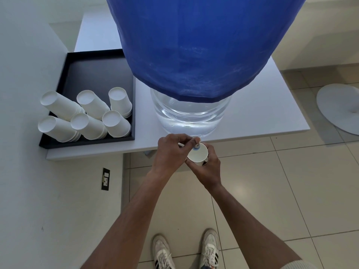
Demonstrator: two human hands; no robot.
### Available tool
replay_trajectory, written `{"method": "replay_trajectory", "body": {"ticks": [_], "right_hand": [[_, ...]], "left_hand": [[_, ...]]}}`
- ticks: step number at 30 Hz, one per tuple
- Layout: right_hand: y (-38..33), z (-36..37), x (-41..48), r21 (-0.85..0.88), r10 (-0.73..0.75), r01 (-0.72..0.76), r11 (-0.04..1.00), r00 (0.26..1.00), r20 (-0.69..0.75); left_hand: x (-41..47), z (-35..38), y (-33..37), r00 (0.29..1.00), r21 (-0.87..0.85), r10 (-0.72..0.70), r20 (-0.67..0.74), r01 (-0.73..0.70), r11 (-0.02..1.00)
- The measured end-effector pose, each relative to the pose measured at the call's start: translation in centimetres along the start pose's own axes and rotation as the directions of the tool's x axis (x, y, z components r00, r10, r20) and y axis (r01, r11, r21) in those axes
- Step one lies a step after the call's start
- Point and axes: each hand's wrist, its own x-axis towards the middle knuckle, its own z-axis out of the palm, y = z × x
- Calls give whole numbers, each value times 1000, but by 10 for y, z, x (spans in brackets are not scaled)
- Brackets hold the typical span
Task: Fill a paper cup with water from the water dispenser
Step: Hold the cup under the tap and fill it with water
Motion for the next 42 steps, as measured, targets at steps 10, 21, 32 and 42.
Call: {"method": "replay_trajectory", "body": {"ticks": [10,21,32,42], "right_hand": [[3,-4,-1,-6,9,-9,1000,1000,6],[0,-2,-4,51,6,-7,999,1000,12],[4,1,-3,25,-41,41,999,999,15],[4,1,-5,83,-25,21,996,998,56]], "left_hand": [[-5,9,10,883,-404,-467,56,448,798],[0,15,15,745,-639,-587,317,625,448],[-4,21,19,728,-720,-584,358,614,324],[-33,42,-8,858,-669,-485,167,460,584]]}}
